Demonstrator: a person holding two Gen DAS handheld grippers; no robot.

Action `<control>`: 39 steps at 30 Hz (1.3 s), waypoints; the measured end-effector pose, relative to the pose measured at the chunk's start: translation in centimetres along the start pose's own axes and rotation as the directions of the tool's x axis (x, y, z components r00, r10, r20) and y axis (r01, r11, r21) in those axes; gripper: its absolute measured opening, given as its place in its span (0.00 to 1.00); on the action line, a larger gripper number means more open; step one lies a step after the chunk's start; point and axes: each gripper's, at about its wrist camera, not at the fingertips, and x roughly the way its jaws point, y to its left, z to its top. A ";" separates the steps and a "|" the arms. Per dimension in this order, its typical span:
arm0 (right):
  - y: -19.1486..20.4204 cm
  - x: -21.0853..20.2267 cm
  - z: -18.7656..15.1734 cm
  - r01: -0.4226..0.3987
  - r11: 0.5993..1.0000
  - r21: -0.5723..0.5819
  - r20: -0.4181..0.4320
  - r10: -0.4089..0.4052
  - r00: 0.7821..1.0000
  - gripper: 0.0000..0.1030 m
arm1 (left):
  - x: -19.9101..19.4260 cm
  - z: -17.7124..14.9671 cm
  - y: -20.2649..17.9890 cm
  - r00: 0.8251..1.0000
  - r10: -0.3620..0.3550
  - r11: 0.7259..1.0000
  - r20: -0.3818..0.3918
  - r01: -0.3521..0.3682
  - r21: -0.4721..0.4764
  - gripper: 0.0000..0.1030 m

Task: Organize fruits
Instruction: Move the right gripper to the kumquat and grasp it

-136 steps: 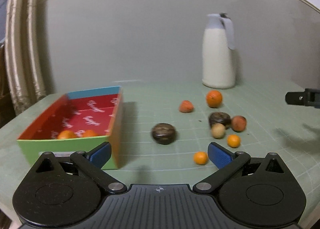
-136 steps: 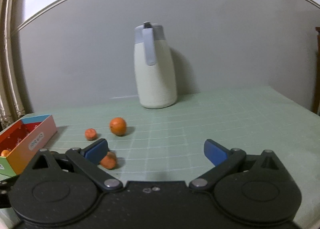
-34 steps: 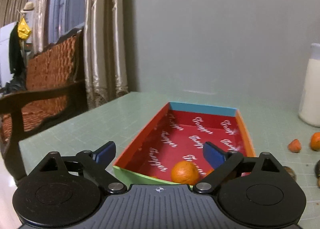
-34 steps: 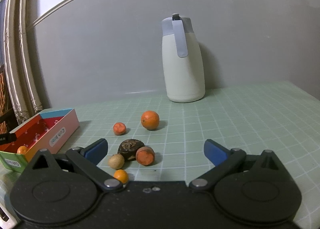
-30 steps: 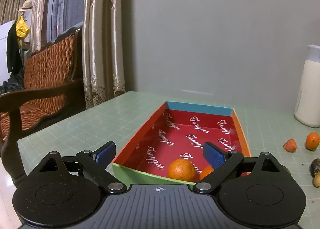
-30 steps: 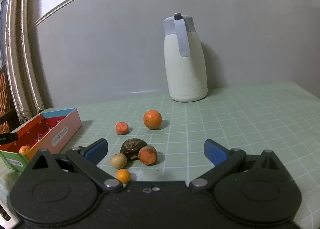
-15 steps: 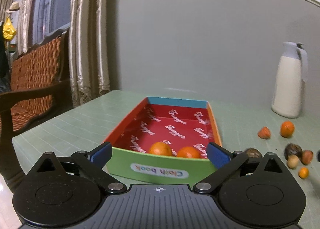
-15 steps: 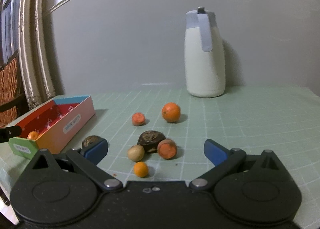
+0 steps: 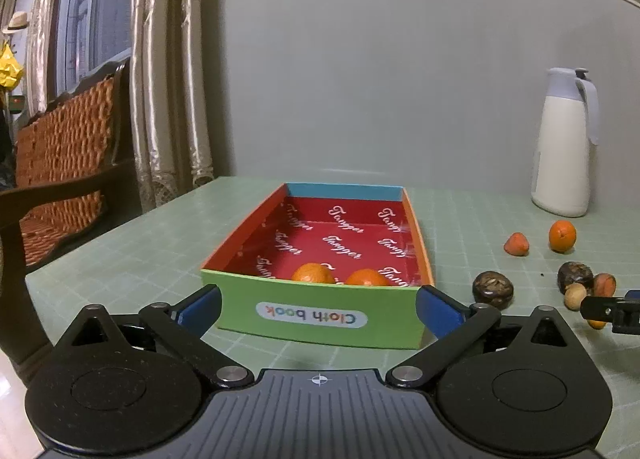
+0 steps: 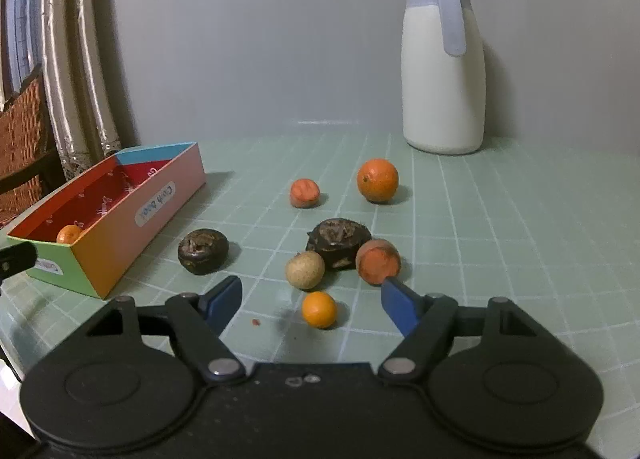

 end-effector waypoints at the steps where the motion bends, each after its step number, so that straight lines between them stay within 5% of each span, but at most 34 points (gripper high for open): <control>1: 0.0 0.2 0.0 0.001 1.000 0.002 -0.007 -0.001 1.000 0.74 | 0.0 0.0 0.2 1.000 0.003 1.000 -0.001 -0.003 -0.001 1.00; 8: 0.2 0.9 -0.2 0.015 1.000 0.003 -0.034 -0.015 0.999 0.73 | -0.1 -0.3 1.1 1.000 0.025 1.000 -0.005 -0.025 -0.004 1.00; 30: 0.6 2.0 -0.4 0.034 0.999 -0.038 -0.053 -0.036 0.998 0.45 | -0.3 -0.5 2.1 0.999 0.039 0.999 -0.004 -0.039 -0.021 1.00; 39: 0.8 2.0 -0.4 0.064 0.995 -0.072 -0.046 -0.067 0.997 0.21 | -0.2 -0.5 1.9 0.999 0.036 0.999 -0.002 -0.036 -0.021 1.00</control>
